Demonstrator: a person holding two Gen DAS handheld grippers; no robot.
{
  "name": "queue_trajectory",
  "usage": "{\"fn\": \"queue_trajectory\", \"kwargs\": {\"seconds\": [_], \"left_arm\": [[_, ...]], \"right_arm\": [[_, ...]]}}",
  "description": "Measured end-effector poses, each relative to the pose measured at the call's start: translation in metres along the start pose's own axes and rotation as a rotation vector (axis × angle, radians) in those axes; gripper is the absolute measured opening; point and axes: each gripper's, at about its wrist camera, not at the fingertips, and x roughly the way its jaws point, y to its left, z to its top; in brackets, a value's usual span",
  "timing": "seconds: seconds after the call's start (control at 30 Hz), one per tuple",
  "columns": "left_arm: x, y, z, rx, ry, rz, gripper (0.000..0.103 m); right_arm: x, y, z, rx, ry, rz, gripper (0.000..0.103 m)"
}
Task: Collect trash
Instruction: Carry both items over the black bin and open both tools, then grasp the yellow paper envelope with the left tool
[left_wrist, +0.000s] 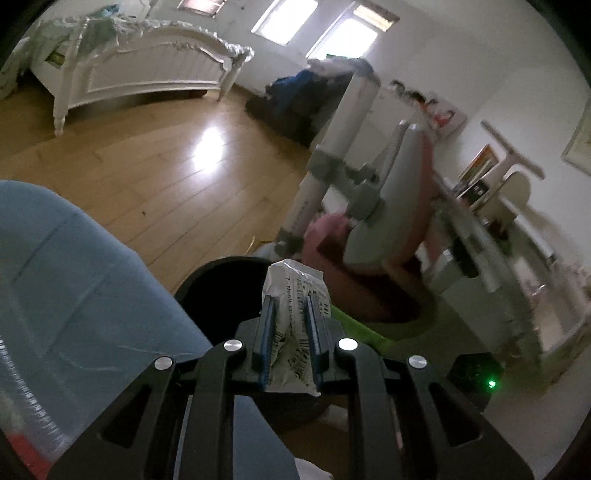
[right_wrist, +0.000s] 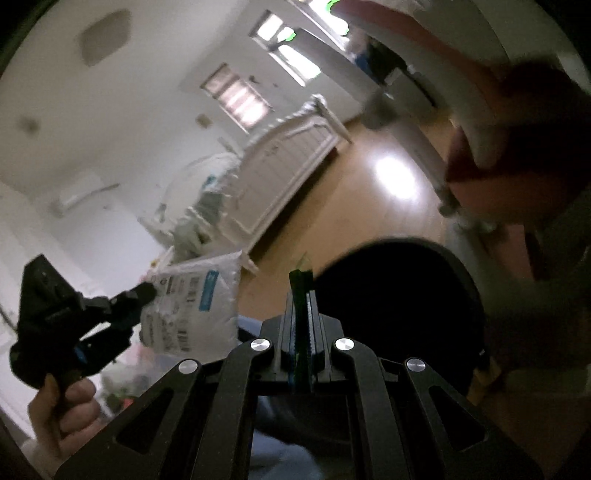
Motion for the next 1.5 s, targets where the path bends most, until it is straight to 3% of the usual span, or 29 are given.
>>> {"fn": "queue_trajectory", "kwargs": {"seconds": [0.13, 0.17, 0.2, 0.23, 0.27, 0.3, 0.4, 0.6, 0.8, 1.0, 1.1, 1.2, 1.3, 1.43, 1.5], "left_arm": [[0.016, 0.007, -0.003, 0.019, 0.041, 0.034, 0.021], [0.019, 0.005, -0.002, 0.024, 0.051, 0.048, 0.027], [0.021, 0.005, -0.002, 0.03, 0.059, 0.067, 0.034], [0.019, 0.005, -0.003, 0.038, 0.058, 0.086, 0.059], [0.014, 0.005, -0.003, 0.046, 0.047, 0.098, 0.084], [0.005, 0.007, -0.004, 0.055, 0.03, 0.094, 0.089], [-0.021, -0.009, -0.008, 0.137, -0.008, 0.056, 0.09], [-0.092, -0.017, -0.028, 0.176, -0.057, 0.015, 0.09], [-0.182, 0.024, -0.059, 0.15, -0.126, 0.112, 0.09], [-0.26, 0.087, -0.091, 0.081, -0.192, 0.264, 0.09], [-0.287, 0.121, -0.112, 0.078, -0.17, 0.309, 0.09], [-0.293, 0.153, -0.132, 0.131, -0.064, 0.338, 0.09], [-0.296, 0.176, -0.146, 0.204, -0.016, 0.374, 0.09], [-0.291, 0.194, -0.153, 0.216, 0.03, 0.322, 0.089], [-0.284, 0.199, -0.153, 0.235, 0.062, 0.311, 0.082]], "right_arm": [[0.013, 0.008, -0.011, 0.029, 0.035, -0.002, 0.009], [0.016, 0.008, -0.013, 0.034, 0.048, -0.004, 0.014], [0.019, 0.012, -0.016, 0.034, 0.052, -0.012, 0.029], [0.016, 0.012, -0.016, 0.031, 0.043, -0.024, 0.05], [0.011, 0.015, -0.018, 0.028, 0.028, -0.024, 0.058], [0.008, 0.022, -0.019, 0.022, 0.012, -0.023, 0.066], [0.005, 0.041, -0.02, -0.009, 0.0, -0.027, 0.068], [-0.015, 0.091, -0.027, -0.101, -0.011, 0.023, 0.072], [-0.018, 0.16, -0.038, -0.213, 0.031, 0.112, 0.076], [-0.003, 0.269, -0.074, -0.418, 0.182, 0.27, 0.08], [0.013, 0.315, -0.099, -0.509, 0.295, 0.34, 0.084], [0.033, 0.36, -0.129, -0.597, 0.414, 0.388, 0.084], [0.051, 0.393, -0.155, -0.711, 0.484, 0.359, 0.084], [0.083, 0.412, -0.18, -0.764, 0.581, 0.301, 0.084], [0.095, 0.417, -0.189, -0.778, 0.609, 0.273, 0.084]]}}
